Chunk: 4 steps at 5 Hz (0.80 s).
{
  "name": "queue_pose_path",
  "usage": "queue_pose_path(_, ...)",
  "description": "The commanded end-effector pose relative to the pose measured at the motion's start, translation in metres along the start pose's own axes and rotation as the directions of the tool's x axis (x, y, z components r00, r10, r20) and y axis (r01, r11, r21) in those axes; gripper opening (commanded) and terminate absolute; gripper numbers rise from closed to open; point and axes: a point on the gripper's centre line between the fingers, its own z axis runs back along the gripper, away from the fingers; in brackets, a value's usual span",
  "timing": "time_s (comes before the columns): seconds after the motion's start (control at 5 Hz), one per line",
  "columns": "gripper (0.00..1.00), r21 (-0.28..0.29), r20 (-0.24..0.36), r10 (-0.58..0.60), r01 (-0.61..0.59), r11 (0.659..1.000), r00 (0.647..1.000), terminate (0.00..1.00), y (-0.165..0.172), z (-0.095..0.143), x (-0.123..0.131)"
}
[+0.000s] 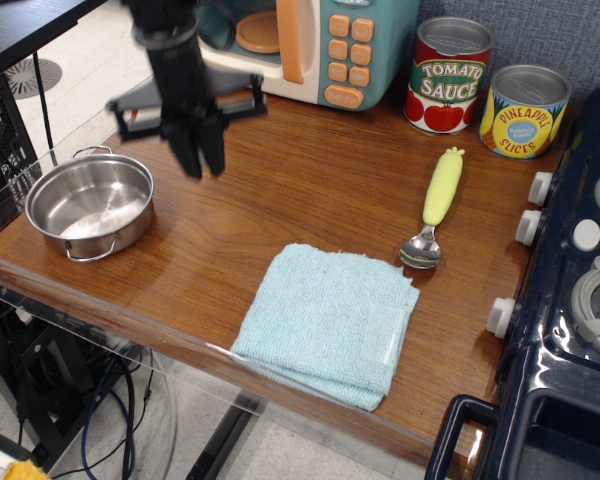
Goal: Place the mushroom between the cloth and pot
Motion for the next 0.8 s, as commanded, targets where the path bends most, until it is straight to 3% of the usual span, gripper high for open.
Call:
queue_pose_path(0.0, 0.0, -0.012, 0.053, -0.136, 0.137, 0.99, 0.989, 0.0, 0.018, -0.004, -0.035)
queue_pose_path(0.2, 0.0, 0.004, 0.043, -0.18, 0.18, 0.984, 0.983, 0.0, 0.024, -0.025, -0.051)
queue_pose_path(0.6, 0.0, 0.048, 0.015, -0.228, 0.227, 0.973, 0.973, 0.0, 0.024, -0.049, -0.055)
